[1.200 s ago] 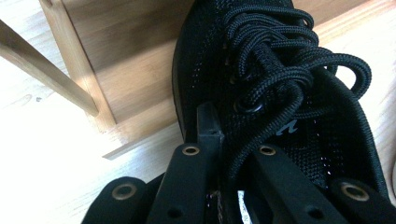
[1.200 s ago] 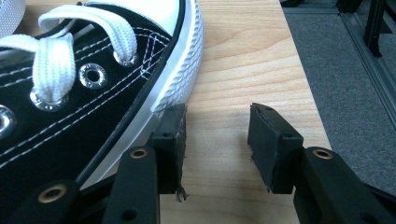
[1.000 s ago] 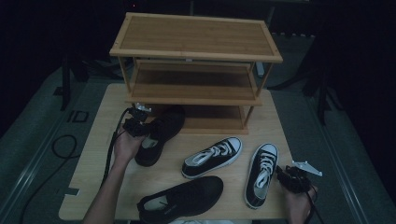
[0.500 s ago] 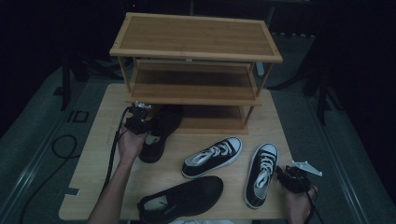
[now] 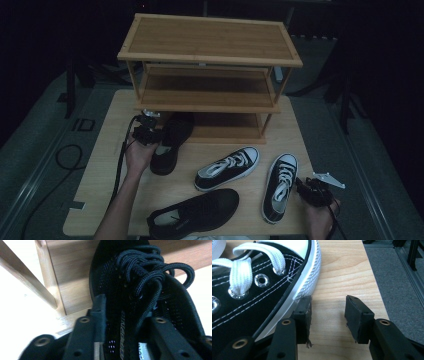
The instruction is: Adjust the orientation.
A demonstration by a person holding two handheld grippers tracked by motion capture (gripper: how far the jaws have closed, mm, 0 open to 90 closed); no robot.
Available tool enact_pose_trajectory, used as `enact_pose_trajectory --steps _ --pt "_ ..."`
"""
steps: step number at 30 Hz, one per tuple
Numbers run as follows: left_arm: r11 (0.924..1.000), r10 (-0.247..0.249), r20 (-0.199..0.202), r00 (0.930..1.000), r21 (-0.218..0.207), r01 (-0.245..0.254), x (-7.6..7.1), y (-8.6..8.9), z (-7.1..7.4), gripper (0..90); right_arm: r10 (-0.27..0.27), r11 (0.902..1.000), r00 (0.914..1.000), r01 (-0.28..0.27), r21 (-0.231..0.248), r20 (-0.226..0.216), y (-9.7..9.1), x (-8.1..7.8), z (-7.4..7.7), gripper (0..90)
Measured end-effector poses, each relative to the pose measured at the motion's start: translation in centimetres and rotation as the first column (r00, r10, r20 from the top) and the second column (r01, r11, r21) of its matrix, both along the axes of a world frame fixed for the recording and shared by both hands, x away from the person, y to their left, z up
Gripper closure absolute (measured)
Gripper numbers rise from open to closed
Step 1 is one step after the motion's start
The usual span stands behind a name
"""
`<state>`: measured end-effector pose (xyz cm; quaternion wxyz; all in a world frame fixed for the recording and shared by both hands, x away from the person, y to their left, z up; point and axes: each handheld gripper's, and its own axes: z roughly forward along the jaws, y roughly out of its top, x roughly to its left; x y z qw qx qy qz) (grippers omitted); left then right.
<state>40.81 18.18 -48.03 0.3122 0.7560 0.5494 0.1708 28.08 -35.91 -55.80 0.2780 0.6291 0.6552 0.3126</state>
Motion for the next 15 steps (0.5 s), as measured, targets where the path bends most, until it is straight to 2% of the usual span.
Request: enact_pose_trajectory --steps 4,9,12,15 --pt "0.9999 -0.009 0.013 0.9999 -0.006 0.009 -0.4 0.3 0.3 59.5 0.0 1.0 1.0 0.0 0.0 0.0 0.0 0.0 0.0 56.3" --pt "0.9985 -0.055 0.044 0.9975 -0.004 0.055 -1.5 0.7 1.2 58.0 0.0 1.0 1.0 0.0 0.0 0.001 0.0 0.0 0.0 56.3" --pt "0.9971 -0.076 0.058 0.9955 -0.003 0.076 -2.0 0.9 1.8 58.8 -0.001 1.0 1.0 0.001 0.0 0.001 0.0 0.0 0.0 56.3" --pt "0.9962 -0.086 0.064 0.9942 -0.01 0.087 -2.3 1.2 2.2 63.5 -0.001 1.0 1.0 0.001 0.0 0.001 0.0 0.0 0.0 56.3"
